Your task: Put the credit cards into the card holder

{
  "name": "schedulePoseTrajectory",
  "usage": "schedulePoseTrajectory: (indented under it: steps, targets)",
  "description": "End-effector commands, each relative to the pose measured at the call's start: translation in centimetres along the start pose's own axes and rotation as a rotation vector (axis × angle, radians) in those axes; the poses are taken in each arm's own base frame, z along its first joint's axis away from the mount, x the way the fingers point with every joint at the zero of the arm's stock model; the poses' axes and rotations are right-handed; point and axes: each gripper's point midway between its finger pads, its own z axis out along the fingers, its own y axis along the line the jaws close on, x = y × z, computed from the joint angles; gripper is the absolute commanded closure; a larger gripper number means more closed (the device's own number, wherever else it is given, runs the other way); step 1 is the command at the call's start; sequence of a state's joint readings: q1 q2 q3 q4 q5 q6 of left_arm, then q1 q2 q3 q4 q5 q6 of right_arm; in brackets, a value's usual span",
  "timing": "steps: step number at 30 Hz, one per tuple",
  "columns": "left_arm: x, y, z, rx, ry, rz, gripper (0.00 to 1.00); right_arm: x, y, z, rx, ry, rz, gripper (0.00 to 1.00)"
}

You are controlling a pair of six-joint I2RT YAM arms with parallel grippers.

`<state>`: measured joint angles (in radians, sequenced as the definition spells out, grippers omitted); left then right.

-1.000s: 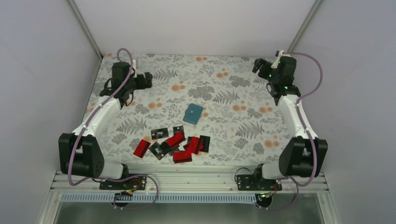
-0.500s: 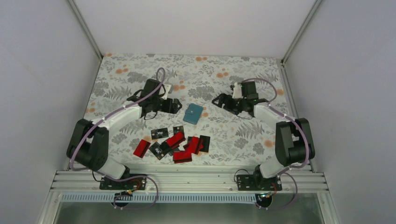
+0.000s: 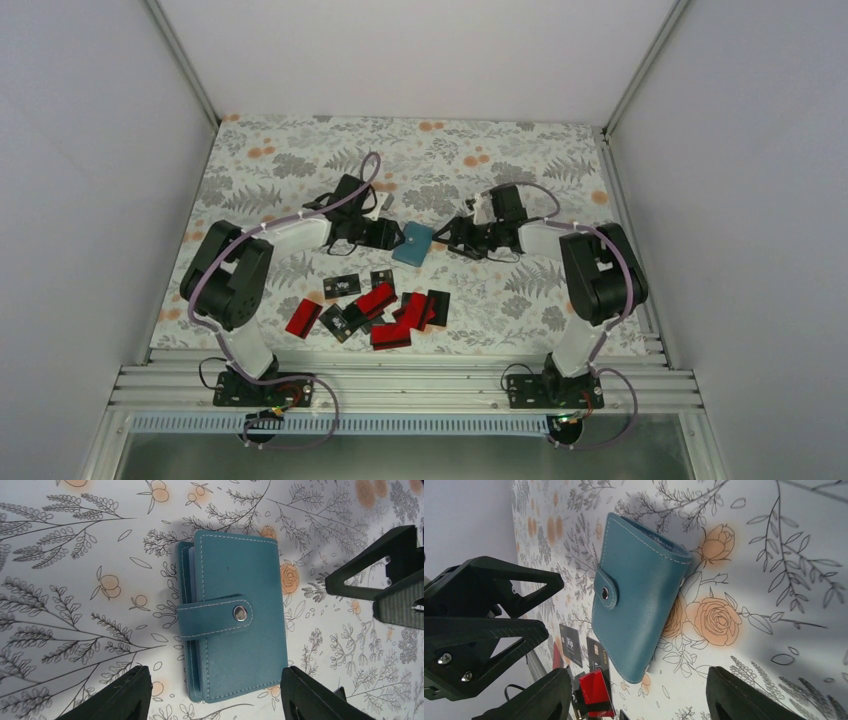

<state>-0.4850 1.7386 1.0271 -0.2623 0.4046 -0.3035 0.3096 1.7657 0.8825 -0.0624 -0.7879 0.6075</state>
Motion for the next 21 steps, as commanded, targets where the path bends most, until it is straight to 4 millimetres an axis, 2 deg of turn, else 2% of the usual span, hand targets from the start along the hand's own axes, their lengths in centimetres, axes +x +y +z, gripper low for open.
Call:
schedulePoseTrajectory:
  steps: [1,13,21]
  targets:
    - [-0.5,-1.0,0.9,0.045,0.002,0.011,0.37,0.5,0.6,1.4,-0.05,0.042,0.009,0.32]
    - [1.3,-0.2,3.6,0.058,0.053,0.005,0.55,0.8,-0.7,4.6,-0.072,0.121,0.064,0.52]
    - [2.1,-0.3,4.6,0.101,0.063,0.006,0.71,0.8,-1.2,5.8,-0.099,0.162,0.074,0.75]
